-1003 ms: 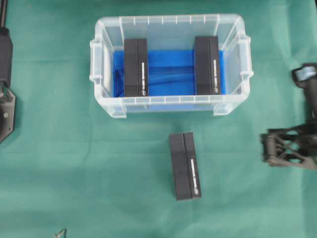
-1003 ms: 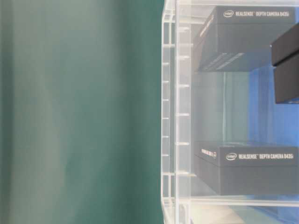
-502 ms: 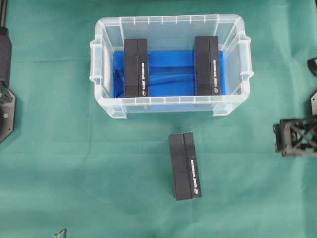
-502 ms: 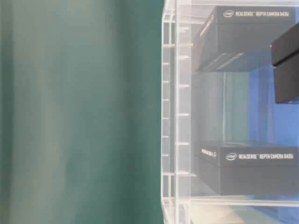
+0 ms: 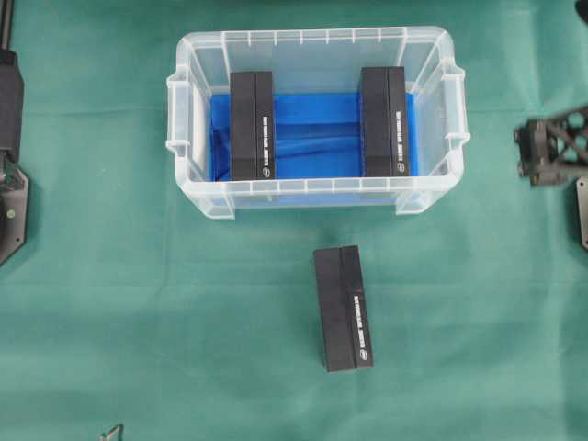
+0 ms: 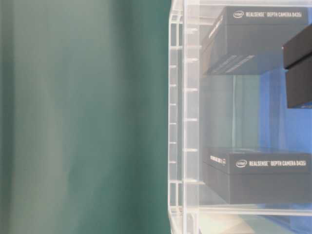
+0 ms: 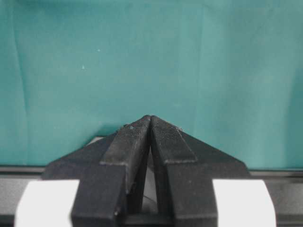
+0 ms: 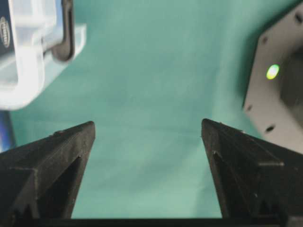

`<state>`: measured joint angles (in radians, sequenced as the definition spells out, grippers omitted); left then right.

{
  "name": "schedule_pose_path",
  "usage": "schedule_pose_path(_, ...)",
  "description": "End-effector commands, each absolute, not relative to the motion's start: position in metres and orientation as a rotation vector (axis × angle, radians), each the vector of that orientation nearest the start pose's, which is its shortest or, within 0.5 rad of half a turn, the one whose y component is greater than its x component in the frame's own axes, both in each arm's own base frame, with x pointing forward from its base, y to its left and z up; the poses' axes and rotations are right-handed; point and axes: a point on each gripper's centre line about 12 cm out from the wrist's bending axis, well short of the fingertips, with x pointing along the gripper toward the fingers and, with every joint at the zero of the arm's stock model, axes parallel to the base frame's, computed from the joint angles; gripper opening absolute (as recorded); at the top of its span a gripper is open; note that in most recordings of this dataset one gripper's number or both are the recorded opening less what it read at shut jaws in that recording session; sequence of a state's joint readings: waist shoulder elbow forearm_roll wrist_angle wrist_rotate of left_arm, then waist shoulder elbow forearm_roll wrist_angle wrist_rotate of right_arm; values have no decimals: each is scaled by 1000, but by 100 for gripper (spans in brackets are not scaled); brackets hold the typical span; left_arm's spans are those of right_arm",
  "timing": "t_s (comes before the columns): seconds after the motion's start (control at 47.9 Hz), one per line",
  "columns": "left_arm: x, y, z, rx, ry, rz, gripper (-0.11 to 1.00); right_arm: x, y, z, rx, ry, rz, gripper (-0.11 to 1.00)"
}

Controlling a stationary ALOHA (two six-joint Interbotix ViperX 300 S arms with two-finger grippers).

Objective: Take the box out of the case with the right arm.
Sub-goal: 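Withdraw the open right gripper to the right side, then move the open right gripper over the left black box in the case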

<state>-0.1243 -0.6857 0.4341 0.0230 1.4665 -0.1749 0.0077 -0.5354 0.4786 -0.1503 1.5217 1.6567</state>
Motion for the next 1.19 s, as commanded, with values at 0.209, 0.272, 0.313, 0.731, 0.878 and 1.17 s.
schedule_pose_path(0.209,188,-21,370,-65,1181,13,0,205,-48,321,1201,968,-1260,88)
schedule_pose_path(0.272,188,-21,370,-65,1181,13,0,206,-48,320,1199,971,-1263,88)
schedule_pose_path(0.313,188,-21,370,-66,1181,14,0,206,-48,320,1197,973,-1262,88)
schedule_pose_path(0.731,188,-21,371,-64,1180,12,0,207,-48,320,1201,971,-1266,88)
schedule_pose_path(0.878,188,-21,371,-65,1180,13,0,217,-49,321,1213,944,-1241,87)
schedule_pose_path(1.17,188,-21,370,-65,1181,13,0,276,-58,317,1220,904,-1181,87)
